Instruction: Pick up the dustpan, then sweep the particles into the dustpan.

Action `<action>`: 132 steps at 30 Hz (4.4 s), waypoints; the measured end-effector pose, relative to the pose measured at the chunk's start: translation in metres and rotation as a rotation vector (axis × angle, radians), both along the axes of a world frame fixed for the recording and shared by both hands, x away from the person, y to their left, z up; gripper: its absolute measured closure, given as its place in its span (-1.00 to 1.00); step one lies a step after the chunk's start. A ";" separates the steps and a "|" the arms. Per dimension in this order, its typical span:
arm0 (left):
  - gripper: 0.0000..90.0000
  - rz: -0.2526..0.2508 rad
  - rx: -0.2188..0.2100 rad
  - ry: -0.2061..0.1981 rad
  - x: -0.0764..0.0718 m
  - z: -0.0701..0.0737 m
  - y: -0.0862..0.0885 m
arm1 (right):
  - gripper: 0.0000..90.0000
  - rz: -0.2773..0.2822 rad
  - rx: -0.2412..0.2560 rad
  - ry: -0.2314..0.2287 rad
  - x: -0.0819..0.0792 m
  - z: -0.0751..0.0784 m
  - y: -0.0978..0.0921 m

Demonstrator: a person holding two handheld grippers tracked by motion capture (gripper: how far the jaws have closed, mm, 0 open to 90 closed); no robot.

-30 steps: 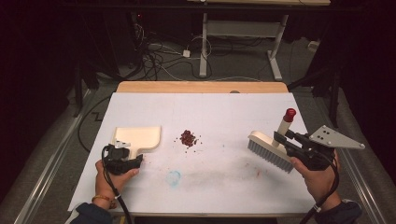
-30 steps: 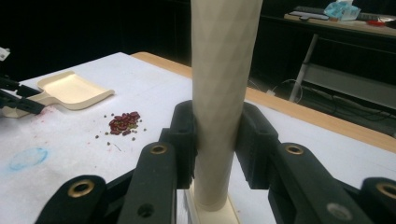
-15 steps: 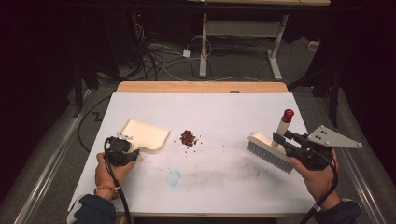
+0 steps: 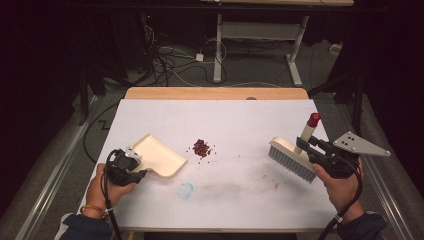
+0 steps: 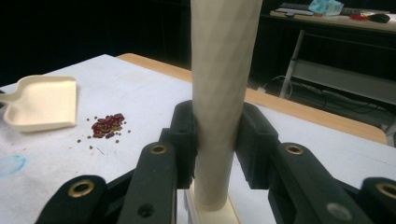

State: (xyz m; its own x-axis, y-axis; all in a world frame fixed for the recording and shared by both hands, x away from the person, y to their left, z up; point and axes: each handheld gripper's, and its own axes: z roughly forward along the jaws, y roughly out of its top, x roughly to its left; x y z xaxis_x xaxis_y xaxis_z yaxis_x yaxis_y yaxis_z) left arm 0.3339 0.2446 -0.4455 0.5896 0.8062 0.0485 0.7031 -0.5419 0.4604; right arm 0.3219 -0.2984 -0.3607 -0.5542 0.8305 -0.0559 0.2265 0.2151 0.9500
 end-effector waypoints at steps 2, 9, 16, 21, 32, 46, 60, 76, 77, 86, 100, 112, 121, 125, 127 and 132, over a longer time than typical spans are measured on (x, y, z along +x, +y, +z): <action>0.42 -0.041 0.007 0.011 -0.005 0.000 -0.004 | 0.58 0.000 -0.002 -0.001 0.001 -0.001 0.000; 0.42 -0.168 -0.004 0.068 -0.010 0.001 -0.017 | 0.58 -0.006 -0.009 0.004 0.005 -0.004 0.007; 0.42 -0.199 -0.008 0.083 -0.008 0.000 -0.024 | 0.58 -0.006 0.032 0.002 0.019 -0.005 0.015; 0.42 -0.212 -0.009 0.094 -0.005 -0.002 -0.025 | 0.58 -0.012 0.068 -0.002 0.031 -0.004 0.025; 0.42 -0.223 -0.011 0.089 -0.001 -0.005 -0.027 | 0.58 -0.016 0.082 -0.023 0.068 -0.007 0.073; 0.42 -0.228 -0.007 0.086 -0.003 -0.007 -0.027 | 0.58 -0.026 0.063 0.002 0.100 -0.016 0.111; 0.42 -0.224 -0.004 0.092 -0.001 -0.009 -0.029 | 0.58 -0.016 0.006 0.002 0.117 -0.020 0.155; 0.42 -0.229 0.009 0.101 0.001 -0.012 -0.034 | 0.58 -0.012 0.000 0.019 0.123 -0.039 0.198; 0.42 -0.228 0.011 0.098 0.002 -0.013 -0.035 | 0.58 -0.006 0.007 0.020 0.120 -0.040 0.200; 0.42 -0.225 0.008 0.106 0.002 -0.013 -0.037 | 0.58 0.067 -0.014 0.012 0.097 -0.048 0.227; 0.42 -0.226 0.012 0.117 0.004 -0.014 -0.040 | 0.56 0.083 0.015 0.007 0.085 -0.052 0.235; 0.42 -0.214 0.013 0.135 0.005 -0.015 -0.042 | 0.56 0.122 0.042 0.021 0.073 -0.053 0.245; 0.42 -0.206 0.008 0.148 0.007 -0.015 -0.044 | 0.56 0.171 0.056 0.029 0.059 -0.052 0.252; 0.42 -0.200 0.008 0.151 0.007 -0.015 -0.046 | 0.57 0.207 0.064 0.031 0.051 -0.051 0.259; 0.42 -0.198 0.004 0.155 0.008 -0.015 -0.046 | 0.57 0.216 0.065 0.035 0.049 -0.051 0.260; 0.42 -0.195 0.006 0.156 0.008 -0.015 -0.046 | 0.58 0.258 0.073 0.039 0.043 -0.049 0.267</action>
State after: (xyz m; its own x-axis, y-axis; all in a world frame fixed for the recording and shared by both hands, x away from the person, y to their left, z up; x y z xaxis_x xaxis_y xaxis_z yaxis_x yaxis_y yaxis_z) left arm 0.3416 0.1985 -0.4605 0.7350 0.6762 -0.0511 0.6470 -0.6768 0.3511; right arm 0.3646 -0.0310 -0.4093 -0.7487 0.6625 0.0244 0.2098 0.2019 0.9567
